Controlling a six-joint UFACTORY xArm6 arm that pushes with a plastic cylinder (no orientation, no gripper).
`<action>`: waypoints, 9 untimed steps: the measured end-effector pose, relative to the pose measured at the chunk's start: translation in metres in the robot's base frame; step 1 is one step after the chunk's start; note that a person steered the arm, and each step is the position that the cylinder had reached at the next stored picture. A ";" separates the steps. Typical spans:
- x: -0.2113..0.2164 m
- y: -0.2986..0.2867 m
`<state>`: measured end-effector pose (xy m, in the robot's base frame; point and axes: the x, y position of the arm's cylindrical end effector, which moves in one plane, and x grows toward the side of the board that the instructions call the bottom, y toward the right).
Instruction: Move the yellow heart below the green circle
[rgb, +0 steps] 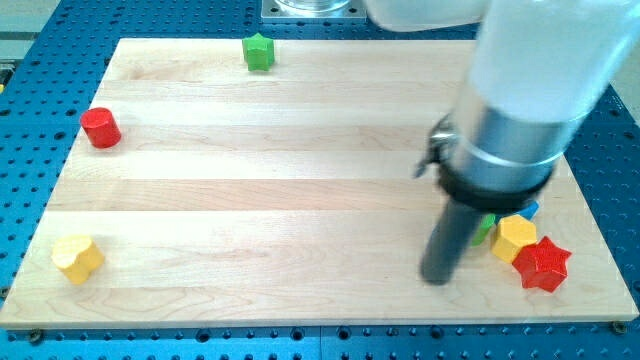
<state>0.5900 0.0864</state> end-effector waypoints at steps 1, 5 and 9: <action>0.028 -0.111; 0.023 -0.388; -0.033 -0.376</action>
<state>0.5569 -0.2899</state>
